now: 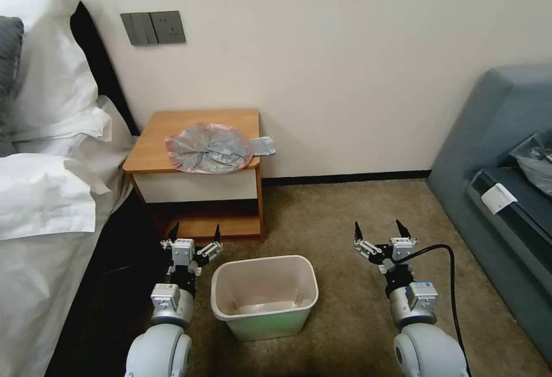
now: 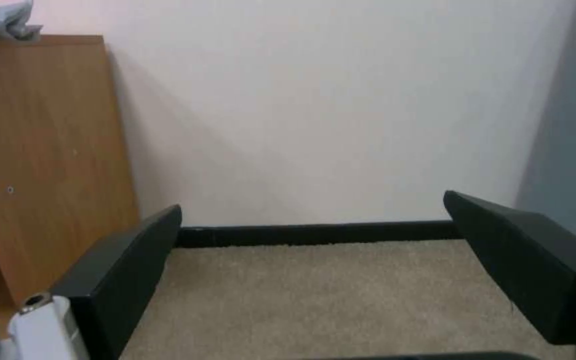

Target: Pick up the garbage bag from the table and place it over the trash can.

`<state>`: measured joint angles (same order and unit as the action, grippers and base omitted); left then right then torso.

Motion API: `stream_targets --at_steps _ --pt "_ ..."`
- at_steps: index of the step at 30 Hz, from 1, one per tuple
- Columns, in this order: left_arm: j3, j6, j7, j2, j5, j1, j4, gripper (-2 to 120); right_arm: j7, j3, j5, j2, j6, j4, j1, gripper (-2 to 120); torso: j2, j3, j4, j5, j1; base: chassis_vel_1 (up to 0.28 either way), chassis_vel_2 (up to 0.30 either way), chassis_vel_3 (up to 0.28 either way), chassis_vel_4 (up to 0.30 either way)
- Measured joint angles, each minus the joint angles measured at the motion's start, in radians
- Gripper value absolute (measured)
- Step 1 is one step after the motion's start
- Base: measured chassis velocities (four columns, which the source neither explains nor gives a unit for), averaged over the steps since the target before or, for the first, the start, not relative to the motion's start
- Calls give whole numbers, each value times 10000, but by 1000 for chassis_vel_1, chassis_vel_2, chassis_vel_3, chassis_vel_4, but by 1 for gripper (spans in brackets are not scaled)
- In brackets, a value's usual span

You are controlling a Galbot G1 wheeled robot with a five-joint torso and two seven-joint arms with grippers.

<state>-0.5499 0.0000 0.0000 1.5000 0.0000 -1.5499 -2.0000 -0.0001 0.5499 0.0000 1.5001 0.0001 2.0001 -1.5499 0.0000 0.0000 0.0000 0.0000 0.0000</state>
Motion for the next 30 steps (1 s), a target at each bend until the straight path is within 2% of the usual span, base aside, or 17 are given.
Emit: stream_targets --at_steps 30 --pt "0 0 0 0 0 0 0 100 0 0 0 0 0 0 0 100 0 0 0 0 0 0 0 0 0"
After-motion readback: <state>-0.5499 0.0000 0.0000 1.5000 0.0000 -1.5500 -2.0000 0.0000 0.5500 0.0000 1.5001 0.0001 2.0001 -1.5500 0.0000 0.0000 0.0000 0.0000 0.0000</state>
